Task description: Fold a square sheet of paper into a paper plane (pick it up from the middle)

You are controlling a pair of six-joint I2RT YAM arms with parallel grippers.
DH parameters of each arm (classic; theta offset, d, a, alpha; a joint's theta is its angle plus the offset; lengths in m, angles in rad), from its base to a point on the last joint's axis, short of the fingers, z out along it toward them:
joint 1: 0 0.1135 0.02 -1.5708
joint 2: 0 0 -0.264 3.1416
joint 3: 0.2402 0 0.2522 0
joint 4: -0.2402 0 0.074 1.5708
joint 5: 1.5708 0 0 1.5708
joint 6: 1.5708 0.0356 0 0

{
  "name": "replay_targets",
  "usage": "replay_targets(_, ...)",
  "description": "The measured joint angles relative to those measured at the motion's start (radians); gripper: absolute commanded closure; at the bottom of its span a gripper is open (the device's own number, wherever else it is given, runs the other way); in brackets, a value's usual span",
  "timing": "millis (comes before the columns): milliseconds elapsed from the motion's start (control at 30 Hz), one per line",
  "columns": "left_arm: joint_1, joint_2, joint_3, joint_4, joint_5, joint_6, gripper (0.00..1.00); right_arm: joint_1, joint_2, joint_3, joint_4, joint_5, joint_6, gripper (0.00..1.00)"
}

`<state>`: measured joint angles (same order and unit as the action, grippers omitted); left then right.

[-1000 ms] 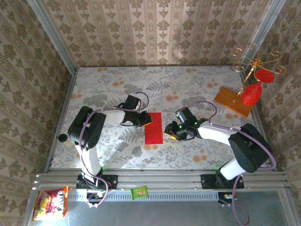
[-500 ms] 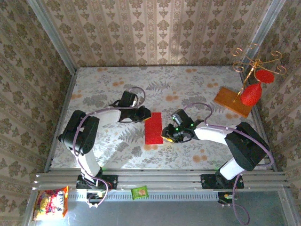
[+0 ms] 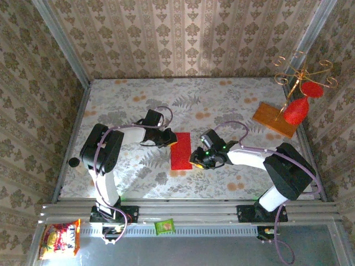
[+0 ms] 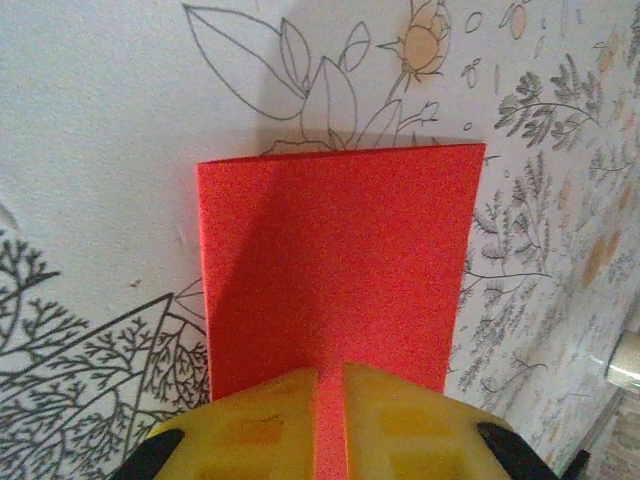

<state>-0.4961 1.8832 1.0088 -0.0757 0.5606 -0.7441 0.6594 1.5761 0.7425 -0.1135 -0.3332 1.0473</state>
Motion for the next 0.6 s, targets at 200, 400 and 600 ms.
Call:
replay_targets(200, -0.001, 0.002, 0.000, -0.012, -0.031, 0.004, 0.85, 0.000, 0.010, 0.016, -0.003, 0.004, -0.001, 0.62)
replay_targets(400, 0.000, 0.003, 0.000, -0.012, -0.031, 0.004, 0.85, 0.000, 0.026, 0.016, -0.003, -0.012, -0.005, 0.62)
replay_targets(600, 0.000, 0.006, 0.001, -0.011, -0.028, 0.004, 0.85, 0.009, 0.060, 0.016, 0.001, -0.042, -0.006, 0.69)
